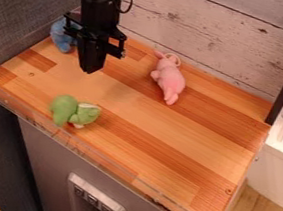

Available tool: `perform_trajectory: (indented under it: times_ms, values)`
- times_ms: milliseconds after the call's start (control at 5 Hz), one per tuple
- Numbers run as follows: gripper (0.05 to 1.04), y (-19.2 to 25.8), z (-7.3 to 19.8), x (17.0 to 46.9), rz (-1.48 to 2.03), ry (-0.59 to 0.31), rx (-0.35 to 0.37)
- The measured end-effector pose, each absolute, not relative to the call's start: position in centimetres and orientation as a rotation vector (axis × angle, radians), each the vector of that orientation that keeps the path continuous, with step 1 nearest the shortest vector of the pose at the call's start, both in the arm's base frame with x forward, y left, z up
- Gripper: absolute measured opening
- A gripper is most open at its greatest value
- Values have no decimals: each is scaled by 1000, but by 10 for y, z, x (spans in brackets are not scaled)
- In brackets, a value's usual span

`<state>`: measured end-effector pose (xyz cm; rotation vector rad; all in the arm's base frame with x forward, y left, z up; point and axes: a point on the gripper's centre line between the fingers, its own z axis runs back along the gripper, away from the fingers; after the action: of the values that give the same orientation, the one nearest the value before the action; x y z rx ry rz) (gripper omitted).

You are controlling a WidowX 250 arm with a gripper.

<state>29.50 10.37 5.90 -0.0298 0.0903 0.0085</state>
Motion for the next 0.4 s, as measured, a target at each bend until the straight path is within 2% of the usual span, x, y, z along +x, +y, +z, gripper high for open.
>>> perform_trajectory:
  times_ms: [200,400]
  values:
    - [229,110,58,308,112,102,-30]
    - [484,132,61,323,306,94,-26]
